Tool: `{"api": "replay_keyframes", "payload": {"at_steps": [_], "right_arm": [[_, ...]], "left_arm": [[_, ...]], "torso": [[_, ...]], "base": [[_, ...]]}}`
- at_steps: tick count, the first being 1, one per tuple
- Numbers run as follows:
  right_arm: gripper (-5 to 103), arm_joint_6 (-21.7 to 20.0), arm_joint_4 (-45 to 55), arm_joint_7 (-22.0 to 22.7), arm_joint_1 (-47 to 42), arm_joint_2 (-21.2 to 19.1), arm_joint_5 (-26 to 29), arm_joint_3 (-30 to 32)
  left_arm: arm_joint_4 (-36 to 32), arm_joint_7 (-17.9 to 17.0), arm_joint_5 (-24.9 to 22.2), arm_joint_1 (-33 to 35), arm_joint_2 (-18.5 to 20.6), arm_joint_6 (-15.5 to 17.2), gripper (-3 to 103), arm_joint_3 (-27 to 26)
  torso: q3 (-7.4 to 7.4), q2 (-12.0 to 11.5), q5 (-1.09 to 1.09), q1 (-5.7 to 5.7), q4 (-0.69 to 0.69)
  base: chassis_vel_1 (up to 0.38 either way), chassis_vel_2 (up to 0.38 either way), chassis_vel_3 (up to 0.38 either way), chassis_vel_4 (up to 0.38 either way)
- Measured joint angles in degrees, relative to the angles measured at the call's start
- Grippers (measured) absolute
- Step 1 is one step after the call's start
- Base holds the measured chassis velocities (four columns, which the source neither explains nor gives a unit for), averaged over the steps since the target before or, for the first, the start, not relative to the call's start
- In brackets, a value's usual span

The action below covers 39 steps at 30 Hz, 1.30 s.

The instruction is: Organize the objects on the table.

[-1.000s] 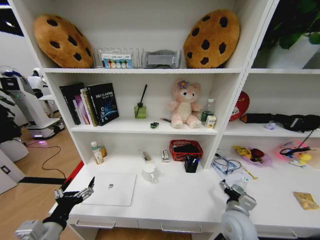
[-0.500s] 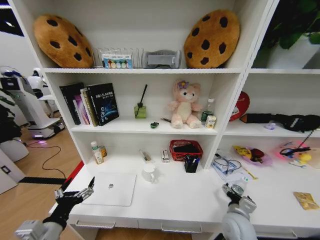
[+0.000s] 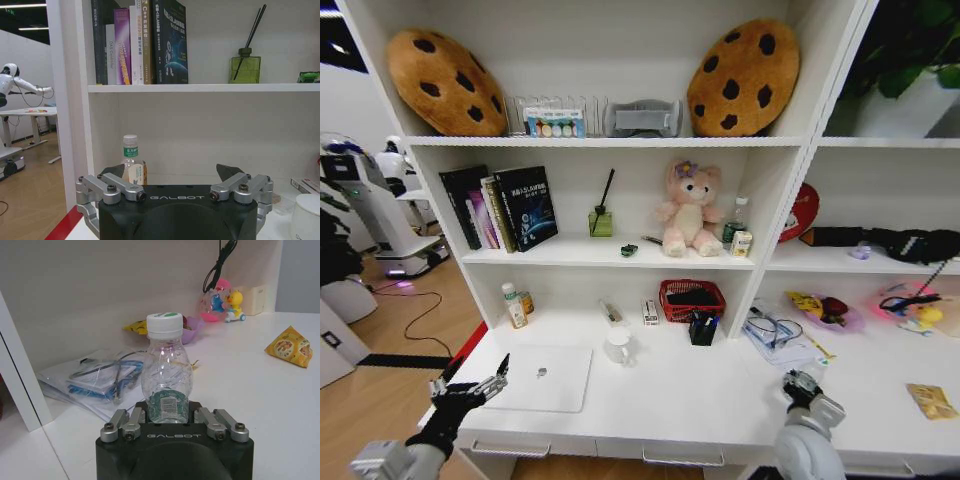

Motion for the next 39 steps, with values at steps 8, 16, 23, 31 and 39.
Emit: {"api": "replay_keyframes", "payload": {"at_steps": [8,16,23,31,39], "right_arm": [[23,-0.69,15.27,-10.88,-11.35,-0.4,-3.49,0.39],[22,0.57,21.73,-32.52,-19.34,-1.16,-10.56,8.14],[22,0.78,22.8,-36.88,-19.43,-0.48,-13.58,7.38],[22,0.55,22.26,-35.8,-17.94,-0.03,-15.11,3.43],[22,0.89,22.0,-34.81,-17.74,0.32,-16.56,1.96]], "left_arm": [[0.0,-0.01,0.0,0.0,0.0,0.0,100,0.0],[0.0,-0.01,0.0,0.0,0.0,0.0,100,0.0],[0.0,-0.01,0.0,0.0,0.0,0.0,100,0.0],[0.0,-0.01,0.0,0.0,0.0,0.0,100,0.0],[0.0,0.0,0.0,0.0,0.0,0.0,100,0.0]], "torso": [[-0.01,0.0,-0.02,-0.01,-0.02],[-0.01,0.01,0.0,-0.01,0.0],[-0.01,0.0,-0.01,-0.01,0.0],[0.01,-0.01,-0.01,0.03,0.0],[0.0,0.0,0.02,0.01,-0.01]], "base": [[0.0,0.0,0.0,0.0],[0.0,0.0,0.0,0.0],[0.0,0.0,0.0,0.0],[0.001,-0.046,0.003,0.065],[0.04,-0.279,-0.042,0.28]]}}
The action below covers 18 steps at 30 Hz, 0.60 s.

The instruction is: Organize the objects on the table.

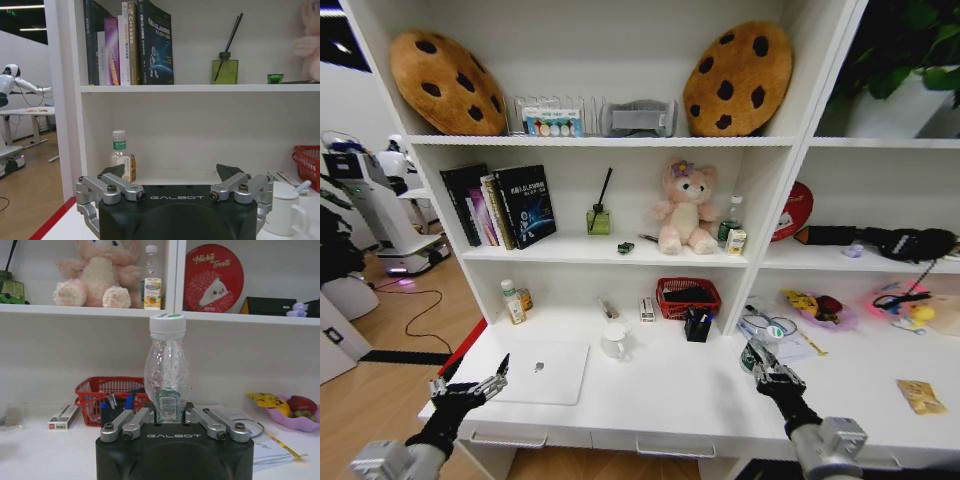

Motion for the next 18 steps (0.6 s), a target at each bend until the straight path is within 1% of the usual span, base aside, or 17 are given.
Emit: {"api": "replay_keyframes", "payload": {"at_steps": [1,2,5,9,15,18], "right_arm": [[22,0.09,-0.01,0.45,0.01,0.09,-0.35,-0.32],[22,0.15,-0.02,0.85,0.0,0.15,-0.74,-0.76],[22,0.15,-0.3,1.32,0.04,0.19,-1.42,-1.6],[22,0.29,-1.29,1.76,0.56,0.46,-2.89,-3.31],[22,1.22,-2.78,2.41,0.39,1.24,-4.59,-5.99],[22,2.25,-3.56,1.76,-2.09,2.64,-6.44,-6.71]], "left_arm": [[0.0,0.02,0.0,0.0,0.0,0.0,100,0.0],[0.0,0.01,0.0,0.0,0.0,0.0,100,0.0],[0.0,0.02,0.0,0.0,0.0,0.0,100,0.0],[0.0,0.01,0.0,0.0,0.0,0.0,100,0.0],[0.0,0.02,0.0,0.0,0.0,0.0,100,0.0],[0.0,0.01,0.0,0.01,0.0,0.0,100,0.0]], "torso": [[0.0,0.0,0.01,-0.01,0.0],[-0.02,0.01,-0.03,-0.04,0.0],[-0.01,0.01,0.0,-0.04,0.0],[-0.02,0.02,-0.03,-0.05,0.01],[-0.02,0.02,-0.02,-0.06,0.01],[-0.01,0.01,-0.04,-0.02,0.01]], "base": [[0.095,-0.328,-0.112,0.34],[0.095,-0.316,-0.101,0.354],[0.116,-0.32,-0.125,0.324],[0.096,-0.264,-0.114,0.284],[0.074,-0.147,-0.091,0.129],[0.005,-0.018,-0.017,0.011]]}}
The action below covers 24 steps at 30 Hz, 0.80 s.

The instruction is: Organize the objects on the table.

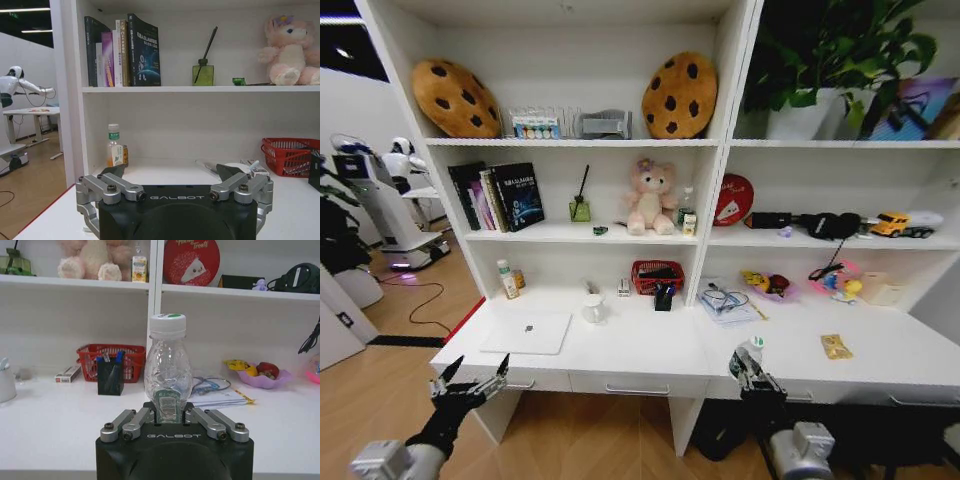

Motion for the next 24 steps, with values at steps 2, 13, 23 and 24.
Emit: {"api": "replay_keyframes", "payload": {"at_steps": [2,13,23,24], "right_arm": [[22,0.73,-0.45,-0.52,-0.98,0.4,-0.79,-0.18],[22,1.15,-1.76,0.08,0.11,0.08,-1.79,-2.32],[22,0.56,-1.6,1.6,1.19,-0.34,-2.09,-4.36],[22,0.33,-1.52,1.76,1.48,-0.35,-2.09,-4.5]], "left_arm": [[0.0,0.0,0.0,0.0,0.0,0.0,100,0.0],[0.0,-0.02,0.0,0.0,0.0,0.0,100,0.0],[0.0,-0.02,0.0,0.0,0.0,0.0,100,0.0],[0.0,-0.02,0.0,0.0,0.0,0.0,100,0.0]], "torso": [[0.01,-0.01,0.0,0.03,-0.01],[0.01,-0.02,0.01,0.03,0.01],[0.01,-0.01,0.02,0.0,0.0],[0.0,0.0,0.03,-0.01,0.01]], "base": [[-0.014,0.032,0.001,-0.035],[-0.036,-0.038,0.034,0.036],[-0.126,-0.231,0.127,0.229],[-0.159,-0.248,0.165,0.226]]}}
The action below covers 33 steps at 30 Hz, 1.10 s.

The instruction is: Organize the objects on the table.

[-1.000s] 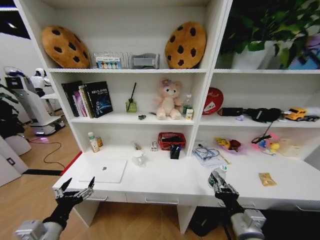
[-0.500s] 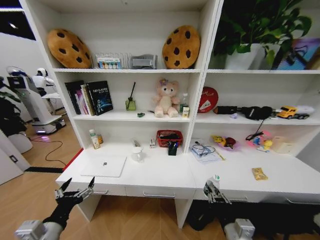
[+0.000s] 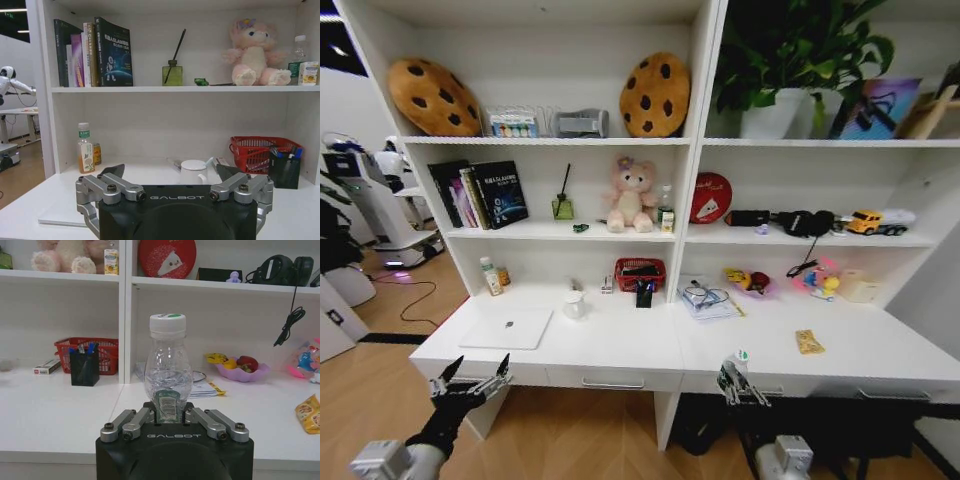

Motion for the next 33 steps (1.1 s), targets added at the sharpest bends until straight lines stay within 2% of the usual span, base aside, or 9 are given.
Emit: {"api": "replay_keyframes", "payload": {"at_steps": [11,17,19,20,22,23,26,31,33], "right_arm": [[22,-0.01,-0.02,0.25,-0.43,0.38,-1.17,-1.75],[22,-4.21,-0.03,2.59,-2.27,0.4,2.85,-3.7],[22,-8.2,-0.42,7.76,-4.3,0.2,10.35,-5.09],[22,-8.2,-0.42,7.76,-4.3,0.2,10.35,-5.09],[22,-12.54,-4.36,14.15,-5.61,-0.07,22.39,-5.27],[22,-13.1,-7.3,14.72,-4.99,-0.03,24.39,-4.77],[22,-13.14,-11.26,14.36,-4.07,0.07,24.69,-4.14],[22,-10.49,-27.88,9.0,0.02,0.78,19.3,-3.07],[22,-8.24,-37.77,5.25,3.21,1.25,14.85,-3.26]], "left_arm": [[0.0,0.01,0.0,0.0,0.0,0.0,100,0.01],[0.0,0.01,0.0,0.0,0.0,0.0,100,0.0],[0.0,0.01,0.0,0.0,0.0,0.0,100,0.0],[0.0,0.01,0.0,0.0,0.0,0.0,100,0.0],[0.0,0.01,0.0,0.0,0.0,0.0,100,-0.01],[0.0,0.01,0.0,0.0,0.0,0.0,100,0.0],[0.0,0.01,0.0,0.0,0.0,0.0,100,0.0],[0.0,0.01,0.0,0.0,0.0,0.0,100,0.0],[0.0,0.01,0.0,0.0,0.0,0.0,100,0.0]], "torso": [[0.01,-0.01,0.0,0.01,0.0],[0.0,0.0,-0.03,0.01,-0.02],[0.01,0.0,-0.02,0.01,-0.01],[0.01,0.0,-0.02,0.01,-0.01],[0.0,0.0,-0.02,0.01,-0.02],[0.0,0.0,-0.01,0.01,-0.02],[0.0,0.0,-0.01,0.01,-0.01],[0.01,0.0,-0.01,0.02,-0.02],[0.01,-0.01,0.0,0.02,-0.01]], "base": [[-0.124,-0.169,0.111,0.159],[-0.011,-0.009,-0.006,0.016],[0.0,0.0,0.0,0.0],[0.0,0.0,0.0,0.0],[0.0,0.0,0.0,0.0],[0.0,0.0,0.0,0.0],[0.0,0.0,0.0,0.0],[0.0,0.0,0.0,0.0],[0.0,0.0,0.0,0.0]]}}
